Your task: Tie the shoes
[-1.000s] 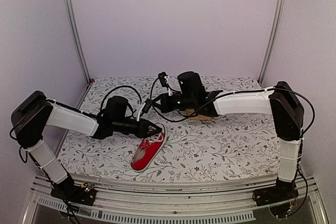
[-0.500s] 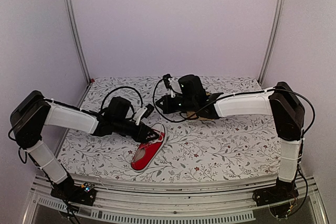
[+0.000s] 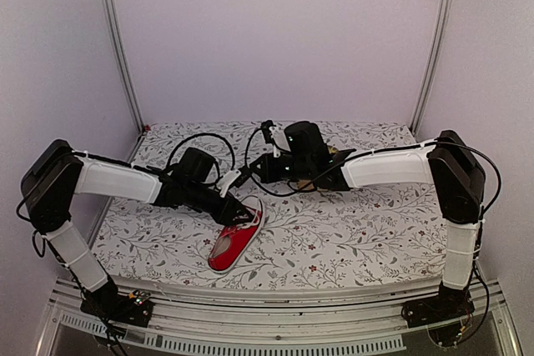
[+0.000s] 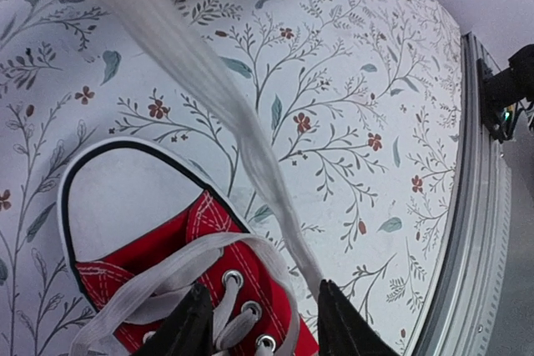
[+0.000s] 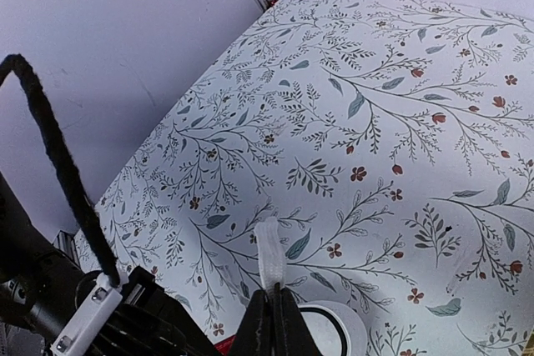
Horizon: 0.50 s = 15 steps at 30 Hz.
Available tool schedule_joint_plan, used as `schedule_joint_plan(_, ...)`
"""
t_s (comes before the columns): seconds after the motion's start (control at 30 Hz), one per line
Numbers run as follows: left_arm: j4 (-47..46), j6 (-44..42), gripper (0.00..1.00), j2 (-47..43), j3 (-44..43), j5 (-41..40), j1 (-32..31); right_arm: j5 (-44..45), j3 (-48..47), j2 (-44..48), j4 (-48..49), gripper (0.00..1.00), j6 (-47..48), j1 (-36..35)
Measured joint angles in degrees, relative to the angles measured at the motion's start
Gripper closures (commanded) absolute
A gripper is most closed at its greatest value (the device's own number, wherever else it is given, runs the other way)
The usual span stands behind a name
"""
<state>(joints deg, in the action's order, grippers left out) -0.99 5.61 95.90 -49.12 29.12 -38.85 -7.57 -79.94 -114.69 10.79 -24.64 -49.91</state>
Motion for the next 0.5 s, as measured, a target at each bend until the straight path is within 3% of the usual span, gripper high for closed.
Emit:
schedule_joint_plan(0.17,3.6,-1.4,0.61,1.3,-1.3,-0.3,-1.0,0.0,0.0,0.0,0.0,0.98,0.0,0.0)
schedule_joint_plan(0.5,6.5,-2.7,0.98,2.1,-3.0,-4.5,-2.6,0.0,0.0,0.0,0.1,0.98,0.0,0.0)
